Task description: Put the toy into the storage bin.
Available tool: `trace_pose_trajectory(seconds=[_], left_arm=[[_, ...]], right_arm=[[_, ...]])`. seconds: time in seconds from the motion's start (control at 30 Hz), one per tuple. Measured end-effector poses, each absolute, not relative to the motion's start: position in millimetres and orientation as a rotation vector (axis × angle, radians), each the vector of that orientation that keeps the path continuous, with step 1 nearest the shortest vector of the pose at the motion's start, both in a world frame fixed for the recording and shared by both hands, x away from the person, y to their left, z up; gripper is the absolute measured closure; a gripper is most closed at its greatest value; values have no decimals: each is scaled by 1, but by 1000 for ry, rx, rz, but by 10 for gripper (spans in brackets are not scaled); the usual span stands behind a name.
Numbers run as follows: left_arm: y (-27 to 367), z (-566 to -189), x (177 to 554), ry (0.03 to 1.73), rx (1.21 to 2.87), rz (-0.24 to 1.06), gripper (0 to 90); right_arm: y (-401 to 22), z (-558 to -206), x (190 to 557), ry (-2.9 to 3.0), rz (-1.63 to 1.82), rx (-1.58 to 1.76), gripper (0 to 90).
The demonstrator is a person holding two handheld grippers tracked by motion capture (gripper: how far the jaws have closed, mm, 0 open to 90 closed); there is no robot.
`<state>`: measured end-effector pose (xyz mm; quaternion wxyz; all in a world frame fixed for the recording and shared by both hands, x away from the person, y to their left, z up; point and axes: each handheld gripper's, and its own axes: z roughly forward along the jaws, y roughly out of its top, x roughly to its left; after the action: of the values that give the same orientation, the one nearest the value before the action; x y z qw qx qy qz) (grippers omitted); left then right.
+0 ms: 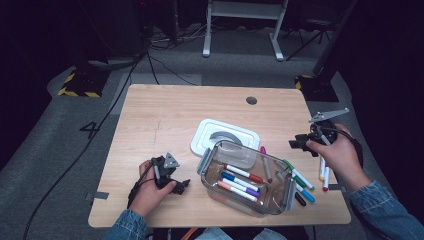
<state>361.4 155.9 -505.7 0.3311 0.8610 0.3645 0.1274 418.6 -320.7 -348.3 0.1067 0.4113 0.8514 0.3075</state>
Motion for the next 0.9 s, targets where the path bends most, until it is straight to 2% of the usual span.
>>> trace_pose_trajectory(seconds=[0.5, 0.9], left_arm=[[156, -506, 361, 953, 2251, 333, 0], [156, -506, 361, 953, 2251, 334, 0]], right_arm=[[-355, -414, 413, 2585, 713, 1340, 633], [-360, -453, 412, 2650, 623, 1376, 636]])
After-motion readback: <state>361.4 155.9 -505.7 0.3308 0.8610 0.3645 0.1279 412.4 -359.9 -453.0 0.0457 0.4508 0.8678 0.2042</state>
